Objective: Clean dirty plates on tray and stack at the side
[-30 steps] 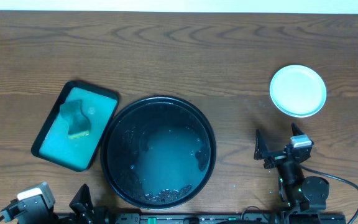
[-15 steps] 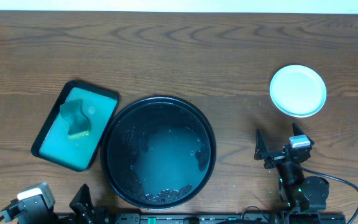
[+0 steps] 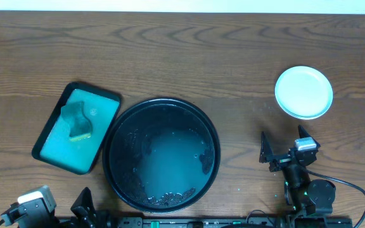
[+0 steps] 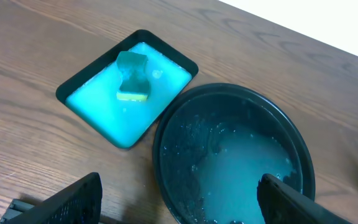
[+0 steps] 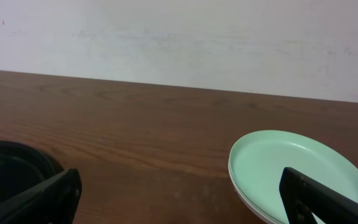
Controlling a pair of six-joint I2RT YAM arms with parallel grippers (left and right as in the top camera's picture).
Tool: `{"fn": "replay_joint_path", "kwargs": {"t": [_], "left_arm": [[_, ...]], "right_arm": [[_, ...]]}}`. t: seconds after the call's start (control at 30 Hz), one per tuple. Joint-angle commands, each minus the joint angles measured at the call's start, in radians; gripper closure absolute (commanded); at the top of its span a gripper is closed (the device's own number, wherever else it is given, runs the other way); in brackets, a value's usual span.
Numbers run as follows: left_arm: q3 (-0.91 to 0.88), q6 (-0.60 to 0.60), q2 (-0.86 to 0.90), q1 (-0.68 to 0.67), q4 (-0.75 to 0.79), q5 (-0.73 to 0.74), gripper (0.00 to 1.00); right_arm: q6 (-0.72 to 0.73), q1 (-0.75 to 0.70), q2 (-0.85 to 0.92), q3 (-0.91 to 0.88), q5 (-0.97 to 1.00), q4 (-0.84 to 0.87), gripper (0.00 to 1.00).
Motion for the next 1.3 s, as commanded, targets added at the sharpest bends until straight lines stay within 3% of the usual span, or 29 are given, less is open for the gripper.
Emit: {"fn": "replay_joint_path", "kwargs": {"t": [0.0, 0.7, 0.83, 0.97, 1.27], "left_arm": [[-0.001, 0.01, 0.004, -0.001, -0.001, -0.012, 0.2], [-0.003, 0.018, 0.004, -0.004, 0.029, -0.066, 0.2], [-0.041, 0.048, -0.004, -0.045, 0.198, -0.096, 0.2], [-0.13, 0.068, -0.045, -0.088, 0.467, -0.096, 0.2], [-0.566, 0.066, -0.219, -0.102, 1.134, -0.022, 0.2]], "right_arm": [[-0.015, 0.01, -0.006, -0.002, 0.011, -0.005, 0.01], [-0.015, 0.01, -0.006, -0.002, 0.011, -0.005, 0.01], [-0.015, 0.01, -0.006, -0.002, 0.011, -0.005, 0.01], [-0.015, 0.01, -0.006, -0.002, 0.011, -0.005, 0.01], [-0.015, 0.01, -0.006, -0.002, 0.011, -0.005, 0.01]]}}
